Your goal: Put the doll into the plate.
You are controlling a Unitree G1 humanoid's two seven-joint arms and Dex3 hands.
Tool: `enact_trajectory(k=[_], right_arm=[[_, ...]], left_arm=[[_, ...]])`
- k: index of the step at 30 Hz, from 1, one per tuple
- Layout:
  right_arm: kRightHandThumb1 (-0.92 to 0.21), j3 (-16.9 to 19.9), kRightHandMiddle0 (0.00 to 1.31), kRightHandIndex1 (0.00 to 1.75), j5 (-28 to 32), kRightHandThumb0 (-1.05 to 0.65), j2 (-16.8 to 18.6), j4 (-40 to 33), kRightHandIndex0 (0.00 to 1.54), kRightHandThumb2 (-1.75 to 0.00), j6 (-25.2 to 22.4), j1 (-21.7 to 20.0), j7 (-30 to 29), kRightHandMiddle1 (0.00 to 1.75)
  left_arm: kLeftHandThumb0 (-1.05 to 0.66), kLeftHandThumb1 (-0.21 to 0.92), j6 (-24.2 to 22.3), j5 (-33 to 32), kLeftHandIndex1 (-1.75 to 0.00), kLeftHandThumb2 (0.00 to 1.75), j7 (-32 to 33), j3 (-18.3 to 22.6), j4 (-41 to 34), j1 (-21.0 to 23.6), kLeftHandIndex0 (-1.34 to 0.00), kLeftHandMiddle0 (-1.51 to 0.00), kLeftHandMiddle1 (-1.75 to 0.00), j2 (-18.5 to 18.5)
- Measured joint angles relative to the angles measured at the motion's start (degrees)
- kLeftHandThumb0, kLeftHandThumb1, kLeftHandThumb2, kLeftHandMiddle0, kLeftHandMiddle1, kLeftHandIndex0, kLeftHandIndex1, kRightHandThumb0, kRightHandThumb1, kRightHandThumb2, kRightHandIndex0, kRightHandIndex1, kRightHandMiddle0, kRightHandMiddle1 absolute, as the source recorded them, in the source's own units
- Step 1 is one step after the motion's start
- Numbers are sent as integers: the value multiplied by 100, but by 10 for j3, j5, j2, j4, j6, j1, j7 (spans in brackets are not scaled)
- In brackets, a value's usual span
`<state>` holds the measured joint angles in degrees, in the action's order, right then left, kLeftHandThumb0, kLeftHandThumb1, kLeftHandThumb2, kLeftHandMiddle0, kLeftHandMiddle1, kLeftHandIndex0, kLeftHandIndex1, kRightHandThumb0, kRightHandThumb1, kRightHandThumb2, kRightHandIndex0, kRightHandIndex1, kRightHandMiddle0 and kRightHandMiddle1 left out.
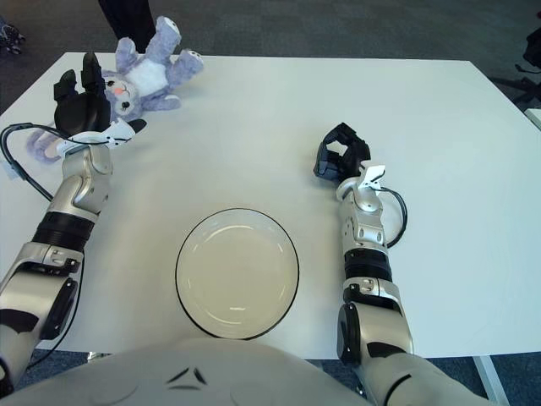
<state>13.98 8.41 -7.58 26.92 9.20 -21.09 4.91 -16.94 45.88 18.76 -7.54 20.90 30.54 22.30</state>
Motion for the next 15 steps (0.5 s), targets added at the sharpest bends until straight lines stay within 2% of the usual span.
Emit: enact_trajectory(k=[2,15], right_arm=[[-23,0,68,175,0,-51,0,0,129,-142,0,0,0,175],[-24,-2,68,175,-1,-51,-3,1,128,-141,-1,0,0,175]], left_arm=[[-79,55,-2,-2,0,63,-3,-1,6,5,0,0,-70,0],[-75,48,-25,-6,0,68,-35,-15,32,30,0,0,-87,4]])
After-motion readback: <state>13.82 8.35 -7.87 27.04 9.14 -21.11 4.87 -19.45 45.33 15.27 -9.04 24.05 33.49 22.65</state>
